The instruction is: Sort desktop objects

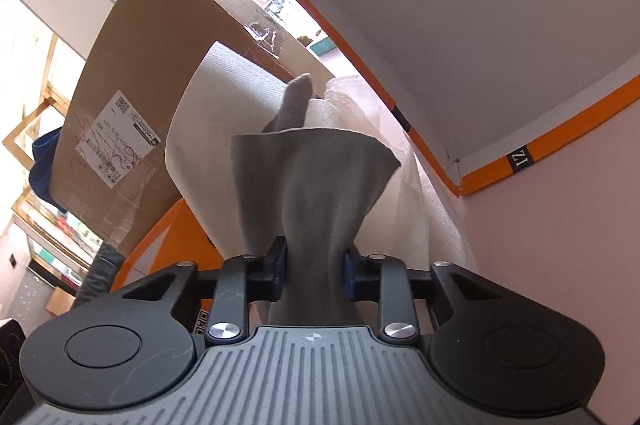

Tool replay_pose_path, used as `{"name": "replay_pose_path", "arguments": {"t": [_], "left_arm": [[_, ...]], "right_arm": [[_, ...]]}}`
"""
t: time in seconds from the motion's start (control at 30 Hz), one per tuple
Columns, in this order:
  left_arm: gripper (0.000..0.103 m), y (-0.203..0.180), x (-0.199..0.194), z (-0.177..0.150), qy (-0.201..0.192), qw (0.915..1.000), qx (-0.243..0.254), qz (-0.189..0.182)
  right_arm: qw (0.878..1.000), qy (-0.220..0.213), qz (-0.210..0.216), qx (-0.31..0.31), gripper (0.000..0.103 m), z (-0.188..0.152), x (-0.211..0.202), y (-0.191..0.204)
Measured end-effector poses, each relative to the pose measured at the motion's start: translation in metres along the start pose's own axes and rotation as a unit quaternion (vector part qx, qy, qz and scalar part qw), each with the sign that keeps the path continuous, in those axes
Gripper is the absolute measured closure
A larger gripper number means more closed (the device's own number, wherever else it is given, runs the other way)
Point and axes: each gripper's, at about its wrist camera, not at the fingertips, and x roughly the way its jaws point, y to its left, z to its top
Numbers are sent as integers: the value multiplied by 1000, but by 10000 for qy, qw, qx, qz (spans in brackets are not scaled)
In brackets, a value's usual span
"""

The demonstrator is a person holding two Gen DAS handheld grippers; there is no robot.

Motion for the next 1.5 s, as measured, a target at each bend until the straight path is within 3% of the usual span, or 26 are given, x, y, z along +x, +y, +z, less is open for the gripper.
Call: {"name": "replay_pose_path", "arguments": {"t": [0.13,0.17,0.2,0.27,0.43,0.53,0.57,0.6,0.63,0.7,0.8,0.83,0.9,0.93,0.97,1.0,1.07,1.23,1.33,1.43,1.5], "left_arm": [[88,3,-2,0,-68,9999,-96,56],[75,3,-4,1,-141,9998,-96,114],[50,3,-7,1,-239,9995,-91,177],[25,2,-15,1,-577,9974,-91,420],[23,3,-14,-1,-769,9951,-236,575],[31,6,9,-2,-441,9954,-593,605],[45,6,17,0,-353,9954,-682,567],[52,7,24,2,-272,9953,-766,524],[56,10,25,1,-291,9948,-864,448],[75,11,23,2,-342,9947,-902,363],[83,2,22,3,-420,9959,-675,434],[83,-1,22,2,-441,9962,-590,460],[84,-5,25,2,-416,9966,-499,503],[84,-6,24,2,-417,9967,-464,515],[85,-6,25,2,-416,9967,-471,514],[85,-7,25,2,-414,9967,-483,511],[85,-8,25,3,-396,9966,-503,525],[85,-15,29,3,-398,9968,-370,588],[85,-25,26,4,-460,9964,-160,696],[85,-37,18,5,-597,9951,126,778],[85,-43,12,5,-686,9942,286,776]], "right_arm": [[9997,-98,-115,-210,89,-1,-1,4],[9996,-112,-117,-230,89,-1,-1,3],[9996,-127,-119,-242,89,-1,-2,2],[9996,-137,-107,-243,89,0,-3,0],[9998,-89,2,-201,89,1,1,0],[9998,-56,36,-206,89,1,2,1],[9997,-41,34,-217,89,1,2,1],[9997,-26,31,-229,89,1,2,2],[9997,-14,35,-227,89,1,3,2],[9997,4,61,-233,89,1,3,1],[9996,-9,78,-268,89,0,3,4],[9996,-2,57,-276,89,0,3,5],[9996,28,-78,-263,78,-1,3,5],[9996,44,-113,-247,71,-1,3,5],[9997,32,-131,-217,51,-1,2,5],[9996,-42,-172,-219,38,-1,-1,6],[9991,-199,-251,-274,32,-1,-7,9],[9964,-542,-373,-529,31,-1,-20,20],[9852,-991,-706,-1205,31,-6,-31,38],[9809,-1256,-550,-1376,31,-4,-45,45],[9847,-1219,-250,-1220,31,1,-52,43]]}}
